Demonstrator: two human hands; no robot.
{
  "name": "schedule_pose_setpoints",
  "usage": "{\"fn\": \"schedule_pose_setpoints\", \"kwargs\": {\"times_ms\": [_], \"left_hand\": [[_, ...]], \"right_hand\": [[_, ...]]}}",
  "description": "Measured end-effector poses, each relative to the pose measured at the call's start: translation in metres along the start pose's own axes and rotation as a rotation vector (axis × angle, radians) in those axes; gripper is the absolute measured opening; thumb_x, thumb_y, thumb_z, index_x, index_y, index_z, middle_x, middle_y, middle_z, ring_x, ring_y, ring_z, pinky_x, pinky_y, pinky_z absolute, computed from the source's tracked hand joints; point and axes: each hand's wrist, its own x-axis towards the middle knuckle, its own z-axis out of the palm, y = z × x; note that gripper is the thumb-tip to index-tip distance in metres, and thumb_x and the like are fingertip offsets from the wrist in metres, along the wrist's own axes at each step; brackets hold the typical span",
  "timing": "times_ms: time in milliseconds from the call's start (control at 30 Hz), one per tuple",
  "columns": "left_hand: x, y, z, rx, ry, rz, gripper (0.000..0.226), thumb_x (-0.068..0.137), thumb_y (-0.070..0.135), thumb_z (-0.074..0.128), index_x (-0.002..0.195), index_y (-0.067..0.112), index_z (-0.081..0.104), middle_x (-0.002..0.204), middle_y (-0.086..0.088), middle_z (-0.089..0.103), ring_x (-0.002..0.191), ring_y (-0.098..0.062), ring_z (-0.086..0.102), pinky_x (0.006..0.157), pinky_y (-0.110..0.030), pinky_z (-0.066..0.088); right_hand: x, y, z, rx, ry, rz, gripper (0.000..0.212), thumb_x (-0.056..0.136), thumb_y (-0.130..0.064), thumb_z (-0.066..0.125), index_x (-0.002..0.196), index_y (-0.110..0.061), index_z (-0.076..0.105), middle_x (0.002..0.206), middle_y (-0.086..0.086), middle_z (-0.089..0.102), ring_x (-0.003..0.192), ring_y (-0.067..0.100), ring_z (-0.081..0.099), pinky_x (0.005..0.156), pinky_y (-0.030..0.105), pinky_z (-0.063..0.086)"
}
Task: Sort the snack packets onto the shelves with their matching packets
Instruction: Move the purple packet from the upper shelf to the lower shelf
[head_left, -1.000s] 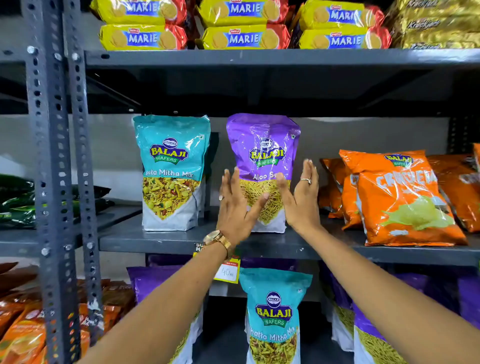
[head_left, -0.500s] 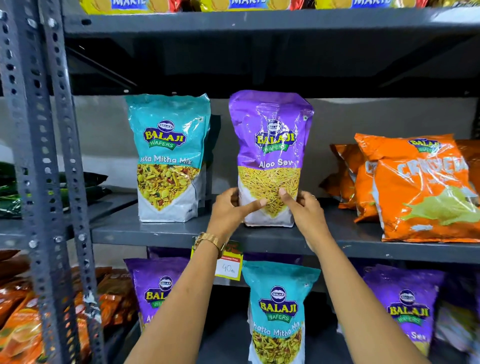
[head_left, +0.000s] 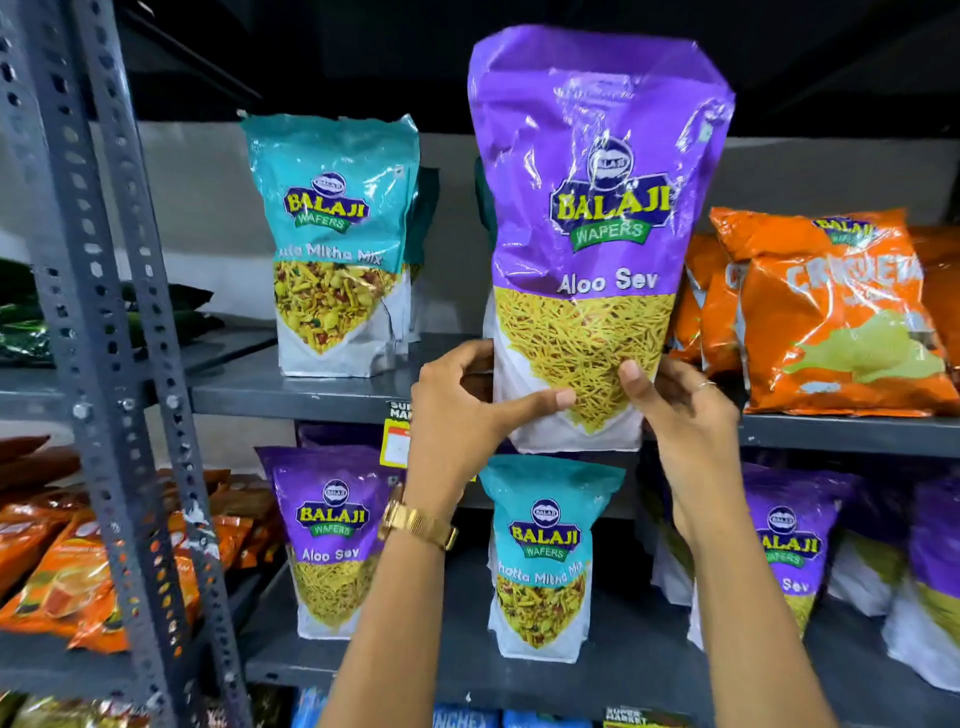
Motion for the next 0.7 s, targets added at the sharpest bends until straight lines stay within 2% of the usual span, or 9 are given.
{"fn": "schedule_pose_setpoints", "kwargs": {"times_ms": [100,233,367,467,533,567,633,700], "left_hand": [[-0.035,-0.001,0.005,-0.084,-0.01,-0.014,0.05,0.052,0.022,0.097,0.097,0.017,0.075,0.091,0.005,0.081,0.084,-0.006,0.076,0.074,-0.02,0.059],[-0.075,-0.026,0.021,-0.11,-0.138,-0.051,0.055,0.051,0.028,0.096,0.1,0.026,0.073,0.097,0.008,0.08,0.093,-0.012,0.075,0.083,-0.031,0.06],[-0.105,-0.074,0.054,-0.099,-0.253,-0.178,0.063,0.046,0.033,0.094,0.104,0.028,0.07,0.1,0.01,0.078,0.095,-0.007,0.072,0.088,-0.025,0.057],[-0.125,-0.117,0.089,-0.075,-0.327,-0.264,0.068,0.045,0.034,0.093,0.108,0.032,0.068,0.104,0.014,0.077,0.099,-0.005,0.071,0.091,-0.029,0.056],[-0.135,-0.147,0.11,-0.073,-0.379,-0.329,0.067,0.045,0.032,0.092,0.106,0.037,0.064,0.101,0.022,0.075,0.098,-0.004,0.069,0.089,-0.026,0.056],[-0.139,-0.161,0.12,-0.062,-0.398,-0.36,0.069,0.046,0.034,0.091,0.108,0.036,0.062,0.101,0.02,0.075,0.099,-0.007,0.069,0.089,-0.029,0.056],[-0.144,-0.188,0.138,-0.034,-0.441,-0.416,0.074,0.046,0.037,0.09,0.113,0.029,0.059,0.107,0.005,0.074,0.103,-0.013,0.069,0.093,-0.036,0.056],[-0.148,-0.209,0.15,-0.026,-0.515,-0.448,0.074,0.05,0.028,0.089,0.115,0.029,0.054,0.112,0.001,0.069,0.101,0.007,0.065,0.093,-0.025,0.053]], "right_hand": [[-0.033,-0.002,-0.02,-0.018,0.0,-0.011,0.029,0.07,-0.031,0.069,0.097,-0.02,0.066,0.077,-0.023,0.076,0.074,-0.006,0.069,0.065,0.007,0.049],[-0.077,0.021,-0.059,-0.061,0.042,0.051,0.029,0.066,-0.03,0.074,0.092,-0.024,0.065,0.078,-0.019,0.077,0.072,-0.002,0.069,0.064,0.01,0.051],[-0.112,0.067,-0.1,-0.111,0.1,0.15,0.038,0.062,-0.024,0.081,0.094,-0.018,0.062,0.076,-0.015,0.076,0.065,0.001,0.067,0.056,0.011,0.052],[-0.133,0.106,-0.126,-0.146,0.145,0.218,0.056,0.056,-0.035,0.087,0.101,-0.013,0.062,0.086,-0.002,0.077,0.079,0.007,0.071,0.065,0.014,0.054],[-0.142,0.132,-0.139,-0.156,0.162,0.264,0.049,0.062,-0.021,0.079,0.106,-0.007,0.061,0.095,0.01,0.075,0.083,0.01,0.07,0.069,0.015,0.054],[-0.144,0.145,-0.144,-0.169,0.174,0.29,0.047,0.063,-0.016,0.076,0.106,-0.004,0.061,0.095,0.011,0.075,0.083,0.01,0.07,0.069,0.015,0.054],[-0.148,0.168,-0.149,-0.198,0.197,0.333,0.046,0.061,-0.021,0.078,0.103,-0.008,0.062,0.087,-0.003,0.078,0.08,0.005,0.069,0.07,0.014,0.053],[-0.151,0.191,-0.153,-0.212,0.233,0.382,0.047,0.055,-0.034,0.078,0.096,-0.019,0.063,0.085,-0.015,0.078,0.08,0.0,0.069,0.072,0.015,0.053]]}}
